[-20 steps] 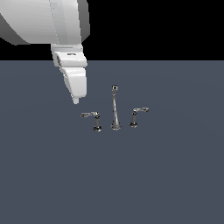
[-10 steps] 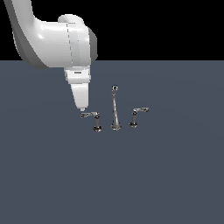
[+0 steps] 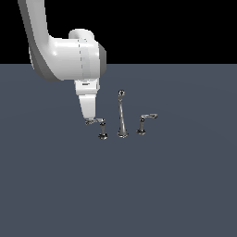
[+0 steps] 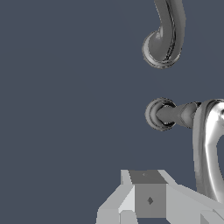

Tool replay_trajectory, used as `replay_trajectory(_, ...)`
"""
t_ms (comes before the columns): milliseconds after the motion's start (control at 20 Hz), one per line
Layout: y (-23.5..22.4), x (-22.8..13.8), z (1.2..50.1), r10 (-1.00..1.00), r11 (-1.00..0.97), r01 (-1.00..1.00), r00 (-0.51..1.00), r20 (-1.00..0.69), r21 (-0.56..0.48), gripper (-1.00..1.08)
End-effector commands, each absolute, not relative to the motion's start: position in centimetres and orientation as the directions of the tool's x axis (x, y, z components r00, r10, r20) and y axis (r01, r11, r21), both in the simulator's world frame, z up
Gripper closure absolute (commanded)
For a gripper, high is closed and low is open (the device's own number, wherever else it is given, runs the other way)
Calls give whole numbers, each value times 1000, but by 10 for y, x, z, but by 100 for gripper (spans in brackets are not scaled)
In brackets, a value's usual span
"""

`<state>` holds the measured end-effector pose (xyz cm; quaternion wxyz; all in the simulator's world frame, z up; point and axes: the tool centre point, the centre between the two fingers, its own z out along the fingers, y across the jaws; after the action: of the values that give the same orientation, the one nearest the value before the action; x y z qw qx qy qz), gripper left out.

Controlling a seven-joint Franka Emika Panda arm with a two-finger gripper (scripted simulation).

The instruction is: Turn on the faucet by rotating a designated handle.

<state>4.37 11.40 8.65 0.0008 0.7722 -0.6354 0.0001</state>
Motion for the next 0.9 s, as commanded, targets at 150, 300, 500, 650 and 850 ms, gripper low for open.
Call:
replay_trajectory(150, 114, 46, 86, -983, -186, -983, 186, 0, 0, 108)
replay_trajectory(300, 114, 43, 86, -983, -186, -983, 186, 0, 0, 108)
replay_trajectory(500, 117, 30, 85, -983, -186, -983, 186, 0, 0, 108)
replay_trajectory(650, 120, 20, 85, -983, -186, -983, 186, 0, 0, 108)
replay_trajectory(850, 123, 7, 86, -983, -186, -983, 186, 0, 0, 108)
